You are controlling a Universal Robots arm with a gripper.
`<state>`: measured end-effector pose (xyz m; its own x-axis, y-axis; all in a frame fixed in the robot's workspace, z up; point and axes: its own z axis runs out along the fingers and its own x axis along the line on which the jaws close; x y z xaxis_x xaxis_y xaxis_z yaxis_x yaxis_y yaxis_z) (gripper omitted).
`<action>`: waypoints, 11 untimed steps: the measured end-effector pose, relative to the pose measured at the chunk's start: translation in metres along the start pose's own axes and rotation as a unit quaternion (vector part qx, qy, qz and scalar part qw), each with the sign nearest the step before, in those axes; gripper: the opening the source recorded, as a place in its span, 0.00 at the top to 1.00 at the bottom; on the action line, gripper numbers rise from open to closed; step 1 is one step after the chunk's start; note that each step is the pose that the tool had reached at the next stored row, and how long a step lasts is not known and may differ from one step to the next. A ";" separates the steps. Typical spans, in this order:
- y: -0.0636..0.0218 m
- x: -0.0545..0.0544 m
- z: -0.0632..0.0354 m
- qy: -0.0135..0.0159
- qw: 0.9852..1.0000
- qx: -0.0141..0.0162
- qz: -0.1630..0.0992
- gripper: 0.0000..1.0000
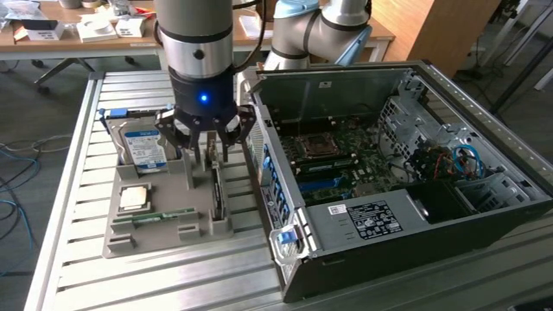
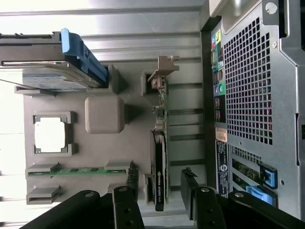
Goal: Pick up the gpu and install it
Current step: 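Pick up the gpu and move the gpu toward the slot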
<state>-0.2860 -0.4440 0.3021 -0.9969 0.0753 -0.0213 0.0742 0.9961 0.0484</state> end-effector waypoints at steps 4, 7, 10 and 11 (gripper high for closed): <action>-0.0004 0.000 0.0072 0.000 1.000 0.000 0.000 0.51; -0.0006 0.000 0.0117 0.000 1.000 0.000 0.000 0.51; -0.0006 0.000 0.0117 0.000 1.000 0.000 0.000 0.51; -0.0006 -0.001 0.0119 0.000 1.000 0.000 0.000 0.51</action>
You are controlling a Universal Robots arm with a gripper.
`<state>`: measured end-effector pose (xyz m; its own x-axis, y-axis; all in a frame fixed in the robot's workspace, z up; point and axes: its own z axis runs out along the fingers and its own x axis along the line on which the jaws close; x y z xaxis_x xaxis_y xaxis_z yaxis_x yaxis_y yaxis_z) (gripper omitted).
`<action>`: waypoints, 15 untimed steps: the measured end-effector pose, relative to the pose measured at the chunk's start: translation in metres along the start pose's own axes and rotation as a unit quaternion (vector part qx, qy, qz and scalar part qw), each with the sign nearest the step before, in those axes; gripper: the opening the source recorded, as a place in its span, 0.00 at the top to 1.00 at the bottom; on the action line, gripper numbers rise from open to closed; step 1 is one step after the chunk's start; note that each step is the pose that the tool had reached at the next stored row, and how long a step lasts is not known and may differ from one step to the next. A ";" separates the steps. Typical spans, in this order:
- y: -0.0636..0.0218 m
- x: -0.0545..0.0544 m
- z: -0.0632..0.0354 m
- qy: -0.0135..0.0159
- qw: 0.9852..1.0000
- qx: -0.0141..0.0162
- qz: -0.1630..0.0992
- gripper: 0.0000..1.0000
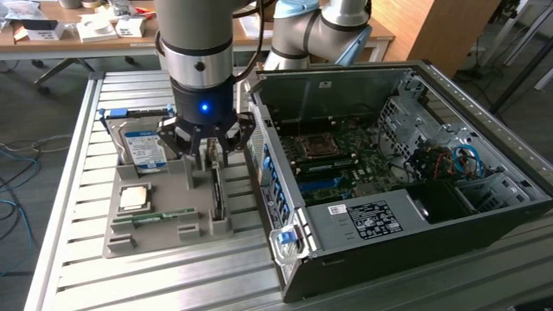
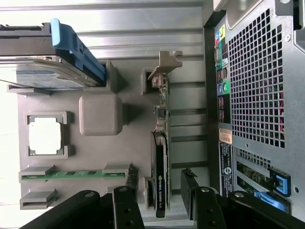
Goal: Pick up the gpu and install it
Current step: 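Pick up the gpu and move the gpu toward the slot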
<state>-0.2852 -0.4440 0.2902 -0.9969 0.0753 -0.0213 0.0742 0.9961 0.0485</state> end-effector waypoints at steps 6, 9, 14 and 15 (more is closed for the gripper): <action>-0.0010 -0.001 0.0052 0.000 1.000 0.000 0.000 0.51; -0.0022 -0.001 0.0107 0.000 1.000 0.000 0.000 0.51; -0.0029 -0.001 0.0133 0.000 1.000 0.000 0.000 0.51; -0.0032 -0.002 0.0138 0.000 1.000 0.000 0.000 0.51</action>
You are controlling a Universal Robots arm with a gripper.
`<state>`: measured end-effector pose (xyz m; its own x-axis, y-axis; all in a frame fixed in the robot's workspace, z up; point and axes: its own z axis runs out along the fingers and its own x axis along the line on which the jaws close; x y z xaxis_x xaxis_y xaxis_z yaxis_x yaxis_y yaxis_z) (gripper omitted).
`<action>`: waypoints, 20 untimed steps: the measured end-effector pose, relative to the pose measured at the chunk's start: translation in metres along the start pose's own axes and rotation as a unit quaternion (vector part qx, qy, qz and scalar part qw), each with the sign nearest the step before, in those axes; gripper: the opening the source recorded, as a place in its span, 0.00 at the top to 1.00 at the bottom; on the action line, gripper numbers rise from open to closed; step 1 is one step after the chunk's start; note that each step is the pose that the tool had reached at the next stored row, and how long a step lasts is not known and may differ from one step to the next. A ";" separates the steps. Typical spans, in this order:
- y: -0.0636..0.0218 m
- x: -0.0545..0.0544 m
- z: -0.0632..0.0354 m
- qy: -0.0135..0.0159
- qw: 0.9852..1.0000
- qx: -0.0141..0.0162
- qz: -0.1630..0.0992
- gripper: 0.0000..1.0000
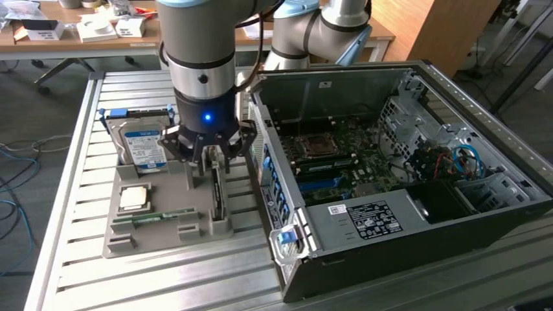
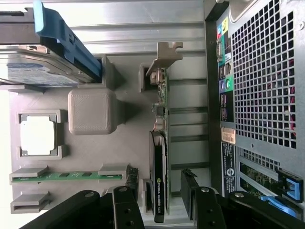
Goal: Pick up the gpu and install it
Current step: 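Pick up the gpu and move the gpu toward the slot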
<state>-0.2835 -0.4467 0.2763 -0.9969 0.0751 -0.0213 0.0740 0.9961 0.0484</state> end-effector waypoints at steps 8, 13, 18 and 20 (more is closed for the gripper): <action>-0.0040 0.000 0.0101 0.000 1.000 0.000 0.000 0.51; -0.0048 -0.001 0.0131 0.000 1.000 0.000 0.000 0.51; -0.0048 -0.001 0.0150 0.000 1.000 0.000 0.000 0.51; -0.0050 -0.001 0.0177 0.000 1.000 0.000 0.000 0.51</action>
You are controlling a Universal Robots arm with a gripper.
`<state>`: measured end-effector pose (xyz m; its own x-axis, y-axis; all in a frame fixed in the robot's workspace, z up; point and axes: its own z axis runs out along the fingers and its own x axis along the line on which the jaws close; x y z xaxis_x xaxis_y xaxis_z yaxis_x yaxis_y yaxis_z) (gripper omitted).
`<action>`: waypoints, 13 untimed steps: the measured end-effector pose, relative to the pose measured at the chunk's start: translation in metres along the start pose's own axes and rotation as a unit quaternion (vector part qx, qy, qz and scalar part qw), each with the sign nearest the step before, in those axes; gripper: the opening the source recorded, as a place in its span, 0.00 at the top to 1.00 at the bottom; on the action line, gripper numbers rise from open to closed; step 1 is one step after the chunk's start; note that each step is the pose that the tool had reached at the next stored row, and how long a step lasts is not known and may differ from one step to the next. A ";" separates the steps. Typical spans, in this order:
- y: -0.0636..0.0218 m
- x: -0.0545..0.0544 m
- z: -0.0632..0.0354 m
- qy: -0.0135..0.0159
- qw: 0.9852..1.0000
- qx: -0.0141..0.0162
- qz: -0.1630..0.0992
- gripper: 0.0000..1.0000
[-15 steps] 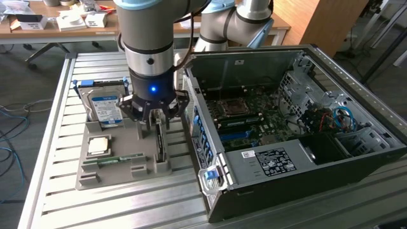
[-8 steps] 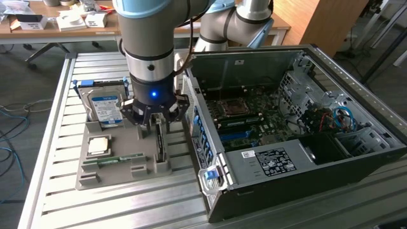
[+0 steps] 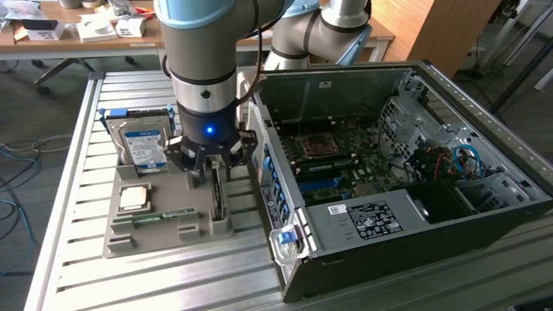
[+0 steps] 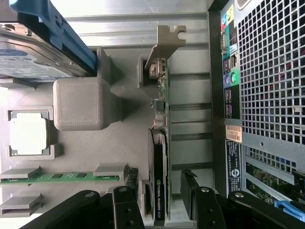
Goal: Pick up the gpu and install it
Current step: 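Pick up the gpu and move the gpu toward the slot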
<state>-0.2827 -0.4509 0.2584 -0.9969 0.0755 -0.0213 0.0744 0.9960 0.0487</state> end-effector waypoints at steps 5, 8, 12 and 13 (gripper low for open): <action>-0.0004 0.000 0.0084 0.000 1.000 -0.002 0.000 0.51; -0.0006 0.000 0.0128 0.000 1.000 -0.004 0.000 0.51; -0.0007 0.000 0.0140 0.000 1.000 -0.004 0.000 0.51; -0.0007 0.000 0.0147 0.000 1.000 -0.004 0.000 0.51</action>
<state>-0.2825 -0.4508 0.2437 -0.9969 0.0757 -0.0208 0.0744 0.9956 0.0567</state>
